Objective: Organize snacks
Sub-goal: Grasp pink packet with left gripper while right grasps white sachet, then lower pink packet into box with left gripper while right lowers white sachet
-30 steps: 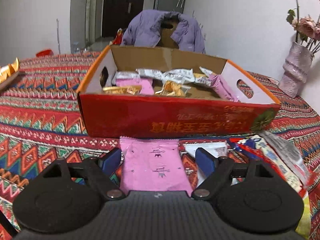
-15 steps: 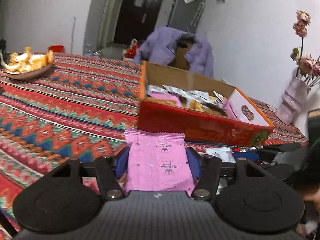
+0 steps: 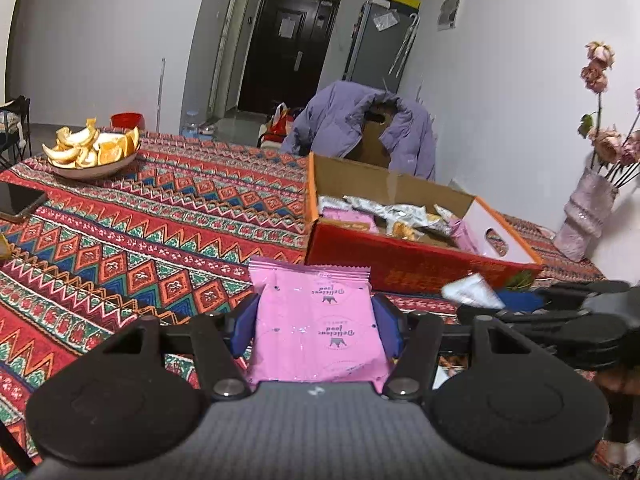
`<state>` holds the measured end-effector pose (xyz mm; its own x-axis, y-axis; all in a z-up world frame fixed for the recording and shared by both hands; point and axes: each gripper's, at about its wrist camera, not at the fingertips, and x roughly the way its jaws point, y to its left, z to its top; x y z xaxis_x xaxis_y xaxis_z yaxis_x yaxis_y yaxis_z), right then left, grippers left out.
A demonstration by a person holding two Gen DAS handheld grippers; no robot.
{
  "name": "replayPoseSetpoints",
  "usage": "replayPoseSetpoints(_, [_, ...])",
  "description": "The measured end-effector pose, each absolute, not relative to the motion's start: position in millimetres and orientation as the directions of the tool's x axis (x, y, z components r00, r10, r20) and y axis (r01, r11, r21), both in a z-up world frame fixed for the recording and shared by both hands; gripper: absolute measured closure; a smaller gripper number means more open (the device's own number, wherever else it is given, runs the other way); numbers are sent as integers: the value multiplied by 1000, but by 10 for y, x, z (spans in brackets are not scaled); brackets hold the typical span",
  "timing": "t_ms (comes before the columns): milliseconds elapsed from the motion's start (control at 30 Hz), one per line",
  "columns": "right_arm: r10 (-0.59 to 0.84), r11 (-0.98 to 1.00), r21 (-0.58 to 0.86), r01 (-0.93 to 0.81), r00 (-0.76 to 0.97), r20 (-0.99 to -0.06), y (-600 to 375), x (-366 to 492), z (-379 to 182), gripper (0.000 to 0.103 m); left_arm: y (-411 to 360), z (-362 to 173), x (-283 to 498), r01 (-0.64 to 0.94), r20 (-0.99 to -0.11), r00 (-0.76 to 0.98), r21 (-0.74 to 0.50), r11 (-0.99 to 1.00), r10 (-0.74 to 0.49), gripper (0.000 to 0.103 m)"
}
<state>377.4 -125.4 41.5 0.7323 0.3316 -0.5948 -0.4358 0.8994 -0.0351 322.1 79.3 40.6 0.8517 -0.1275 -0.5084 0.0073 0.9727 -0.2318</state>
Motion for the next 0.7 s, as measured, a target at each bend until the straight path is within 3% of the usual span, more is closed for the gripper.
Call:
replayPoseSetpoints(400, [313,933,19,-359,787,-532,-2036,2714,676,63,-70,530,2669,237,-487,806,-253,938,-335,42])
replayPoseSetpoints(700, [322,942,79,-327,810,-490,-2480,2649,650,63,-408,584,2784,239,-492,805,-244,940,-332,42])
